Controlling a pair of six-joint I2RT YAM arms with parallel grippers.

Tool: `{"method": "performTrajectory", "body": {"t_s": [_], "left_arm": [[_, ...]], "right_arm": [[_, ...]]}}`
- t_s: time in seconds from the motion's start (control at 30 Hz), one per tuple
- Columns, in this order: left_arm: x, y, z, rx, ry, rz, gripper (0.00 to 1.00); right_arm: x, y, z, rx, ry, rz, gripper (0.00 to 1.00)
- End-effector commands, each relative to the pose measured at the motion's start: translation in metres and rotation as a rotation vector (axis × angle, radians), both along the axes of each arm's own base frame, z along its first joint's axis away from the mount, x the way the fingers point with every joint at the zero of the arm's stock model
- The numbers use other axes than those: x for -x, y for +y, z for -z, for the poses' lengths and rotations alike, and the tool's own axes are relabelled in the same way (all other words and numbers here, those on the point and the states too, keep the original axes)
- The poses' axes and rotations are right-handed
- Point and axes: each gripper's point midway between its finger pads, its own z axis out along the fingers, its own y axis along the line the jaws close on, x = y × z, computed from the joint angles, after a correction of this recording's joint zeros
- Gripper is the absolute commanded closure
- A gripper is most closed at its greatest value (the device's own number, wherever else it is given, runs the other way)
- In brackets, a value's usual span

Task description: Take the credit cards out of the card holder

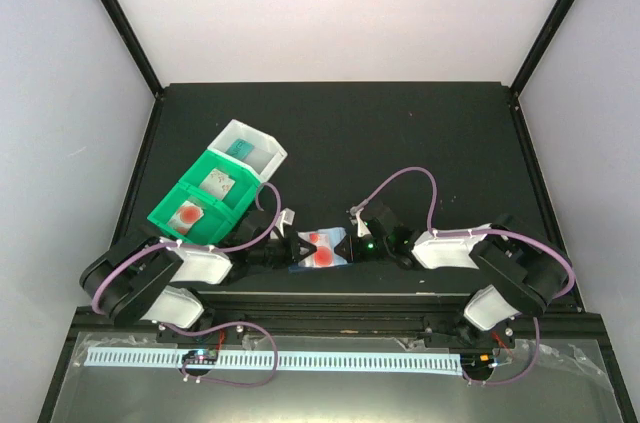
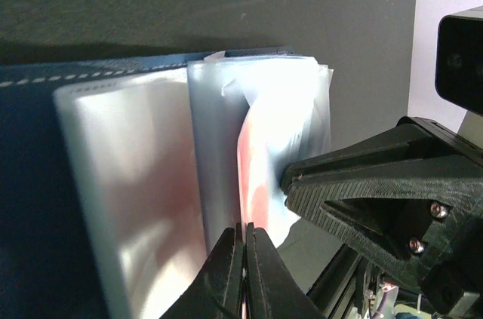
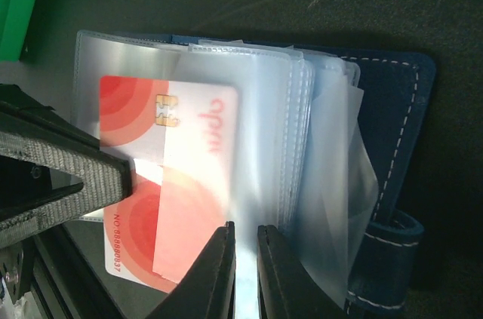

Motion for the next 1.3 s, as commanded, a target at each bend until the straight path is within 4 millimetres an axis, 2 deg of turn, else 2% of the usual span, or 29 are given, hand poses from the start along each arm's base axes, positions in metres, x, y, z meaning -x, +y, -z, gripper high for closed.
{"method": "performTrajectory", "body": {"t_s": [0.0,0.1,0.13,0.2,0.3,0.57,0.63,0.73,0.87,1.17,1.27], "left_arm": [[0.002,0.021,0.011,-0.066,0.012,-0.077,0.98],[0.001,0.027,0.009,-0.088,0.000,-0.102,0.98],[-0.001,0.028,0.000,-0.075,-0.029,-0.110,0.99],[-0.003,0.033,-0.004,-0.094,-0.051,-0.128,0.98],[-0.006,0.048,-0.005,-0.151,-0.079,-0.184,0.98],[-0.014,0.080,-0.037,-0.167,-0.191,-0.340,0.98],[-0.014,0.083,-0.050,-0.134,-0.229,-0.360,0.98],[-0.011,0.084,-0.067,-0.087,-0.273,-0.361,0.99],[-0.006,0.081,-0.094,-0.001,-0.332,-0.343,0.98],[0.004,0.068,-0.143,0.180,-0.430,-0.276,0.98],[0.011,0.060,-0.156,0.224,-0.442,-0.217,0.98]], "right_arm": [[0.007,-0.022,0.026,0.107,0.040,0.041,0.87],[0.008,-0.022,0.026,0.102,0.042,0.039,0.87],[0.008,-0.021,0.025,0.097,0.043,0.038,0.87],[0.009,-0.019,0.022,0.085,0.039,0.028,0.87],[0.011,-0.014,0.014,0.055,0.036,0.001,0.86],[0.012,-0.006,-0.006,-0.022,0.031,-0.005,0.85],[0.012,-0.002,-0.015,-0.055,0.025,-0.007,0.85],[0.011,0.002,-0.034,-0.107,-0.011,-0.013,0.81],[0.009,0.006,-0.069,-0.200,-0.078,-0.026,0.72],[0.017,0.032,-0.174,-0.506,-0.193,-0.139,0.51],[0.019,0.036,-0.187,-0.564,-0.198,-0.158,0.43]]}}
